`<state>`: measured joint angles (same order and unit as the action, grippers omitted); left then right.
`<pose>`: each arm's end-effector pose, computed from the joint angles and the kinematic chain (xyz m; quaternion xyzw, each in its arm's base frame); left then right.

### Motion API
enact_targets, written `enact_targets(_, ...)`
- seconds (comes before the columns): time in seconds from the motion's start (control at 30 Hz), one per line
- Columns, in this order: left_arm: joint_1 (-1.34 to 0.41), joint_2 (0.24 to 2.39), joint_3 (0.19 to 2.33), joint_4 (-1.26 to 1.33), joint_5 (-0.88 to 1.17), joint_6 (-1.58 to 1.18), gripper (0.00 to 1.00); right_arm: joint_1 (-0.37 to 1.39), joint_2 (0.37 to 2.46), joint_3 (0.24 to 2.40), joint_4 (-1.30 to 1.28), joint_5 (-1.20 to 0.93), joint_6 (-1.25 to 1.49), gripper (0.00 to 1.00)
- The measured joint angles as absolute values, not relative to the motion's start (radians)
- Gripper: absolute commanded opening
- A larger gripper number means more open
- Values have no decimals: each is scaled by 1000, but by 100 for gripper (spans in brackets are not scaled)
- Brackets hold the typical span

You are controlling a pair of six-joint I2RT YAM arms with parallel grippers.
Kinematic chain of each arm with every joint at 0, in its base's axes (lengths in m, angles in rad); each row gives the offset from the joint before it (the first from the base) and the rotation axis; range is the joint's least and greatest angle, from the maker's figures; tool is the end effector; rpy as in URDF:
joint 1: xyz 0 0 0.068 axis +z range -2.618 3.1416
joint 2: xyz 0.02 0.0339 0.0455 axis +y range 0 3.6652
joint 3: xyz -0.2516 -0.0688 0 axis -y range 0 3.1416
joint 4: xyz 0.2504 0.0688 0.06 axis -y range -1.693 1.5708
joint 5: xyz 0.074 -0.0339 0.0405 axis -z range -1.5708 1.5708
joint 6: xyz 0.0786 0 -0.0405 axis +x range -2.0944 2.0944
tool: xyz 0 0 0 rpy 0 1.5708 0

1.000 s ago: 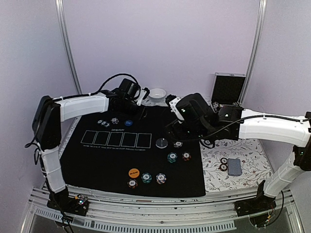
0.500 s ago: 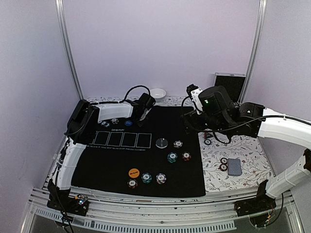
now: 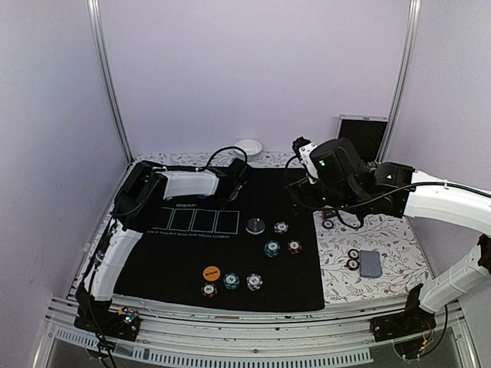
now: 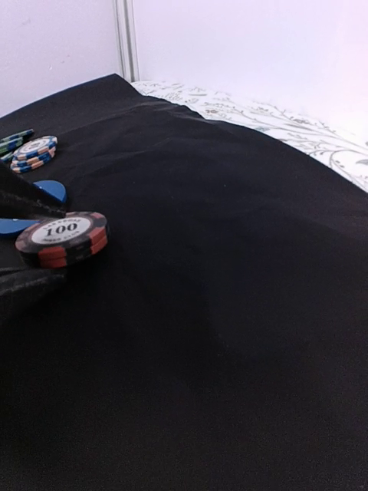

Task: Distribute texas hold em gaming equipment
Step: Place the poker chips pile at the small blind area, then pick up the poker card from the center of the board.

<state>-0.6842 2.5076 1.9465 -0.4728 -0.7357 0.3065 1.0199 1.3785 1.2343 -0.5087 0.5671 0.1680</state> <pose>0.4474 -0.2968 0.0664 0.3437 0.8369 0.2941 0.3082 0.2138 0.2674 0.2986 -0.2428 0.8350 0.0302 0.4928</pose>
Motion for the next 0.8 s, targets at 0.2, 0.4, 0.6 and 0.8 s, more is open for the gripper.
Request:
enact_targets(0.2,-684,2500,1946,-477,-718,295,33,1020,1386,1235,-510,567,167,99)
enact_targets(0.4,-685,2478,1950,-514,-639,271,38,1017,1389,1237,-519,567,165,99)
enact_targets(0.6,-691,2420,1950,-574,-499,241,50,918,1389,1239,-570,501,215,99)
enact_targets(0.8,-693,2283,1951,-635,-379,196,72,717,1389,1238,-678,360,335,99)
